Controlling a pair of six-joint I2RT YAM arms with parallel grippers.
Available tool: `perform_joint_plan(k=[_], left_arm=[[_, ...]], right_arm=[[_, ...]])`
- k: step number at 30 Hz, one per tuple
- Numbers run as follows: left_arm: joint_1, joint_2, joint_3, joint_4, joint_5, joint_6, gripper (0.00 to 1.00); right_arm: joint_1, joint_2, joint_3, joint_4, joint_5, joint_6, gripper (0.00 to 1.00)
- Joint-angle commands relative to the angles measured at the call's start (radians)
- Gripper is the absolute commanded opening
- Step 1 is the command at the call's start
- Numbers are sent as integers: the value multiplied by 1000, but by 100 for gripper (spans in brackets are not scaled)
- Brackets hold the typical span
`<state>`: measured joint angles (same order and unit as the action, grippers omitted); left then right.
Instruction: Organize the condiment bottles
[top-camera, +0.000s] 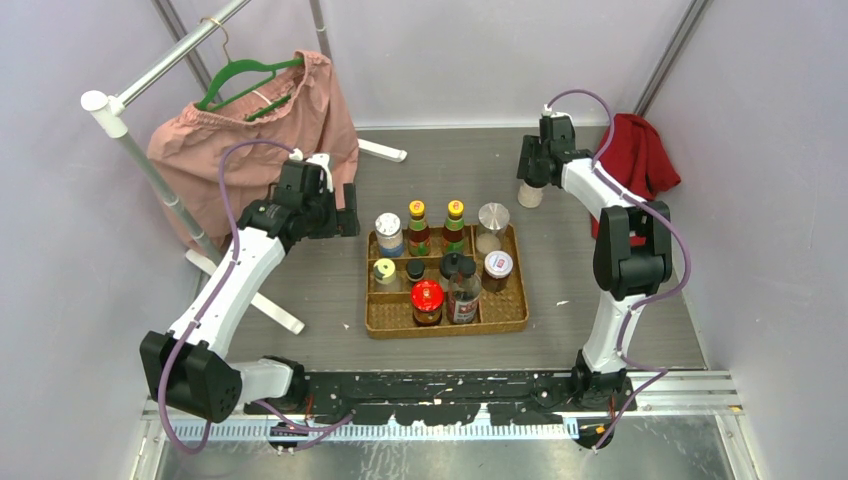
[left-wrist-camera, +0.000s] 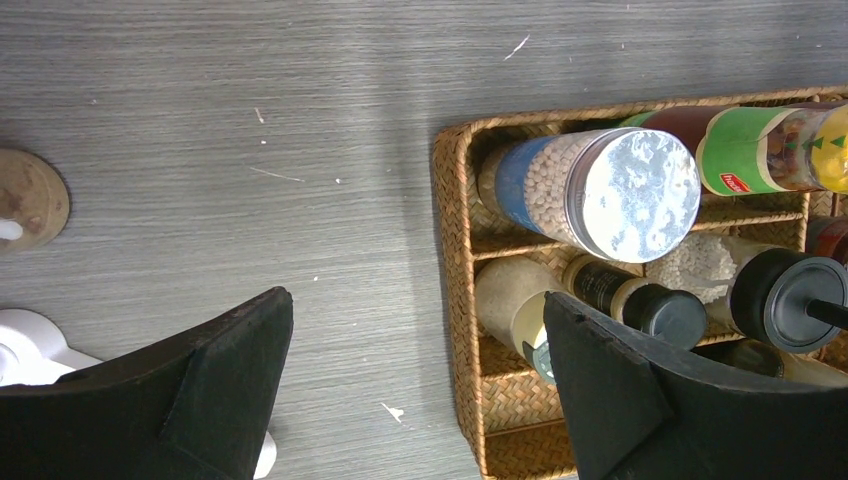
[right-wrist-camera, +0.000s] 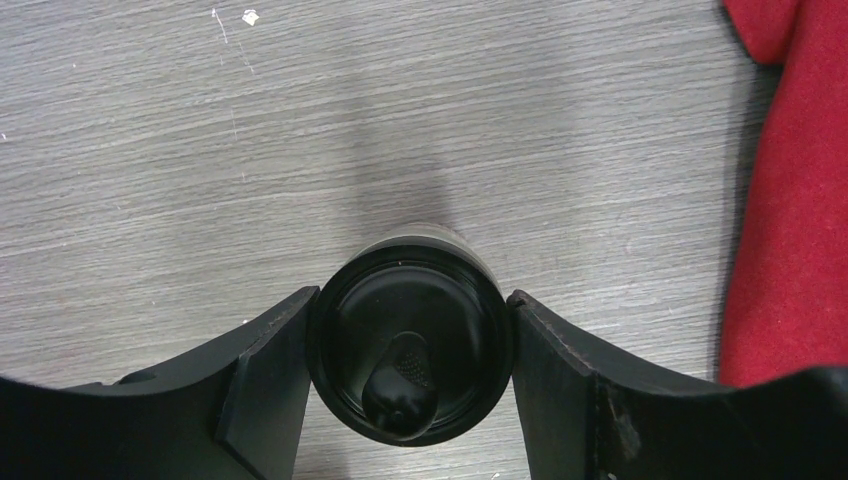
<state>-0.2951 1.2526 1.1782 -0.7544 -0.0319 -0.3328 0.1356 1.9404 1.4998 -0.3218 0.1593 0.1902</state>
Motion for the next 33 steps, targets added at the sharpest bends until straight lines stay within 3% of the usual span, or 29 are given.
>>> perform_joint_plan(k=[1, 16, 33], left_arm=[[2, -13, 47, 9, 15, 12, 96], [2, -24, 37, 14, 27, 13, 95], [2, -54, 38, 1, 27, 23, 95]], right_arm=[[1, -41, 21, 6, -11, 15, 57], [81, -365, -19, -206, 86, -13, 55], [389, -902, -209, -617, 288, 108, 54]])
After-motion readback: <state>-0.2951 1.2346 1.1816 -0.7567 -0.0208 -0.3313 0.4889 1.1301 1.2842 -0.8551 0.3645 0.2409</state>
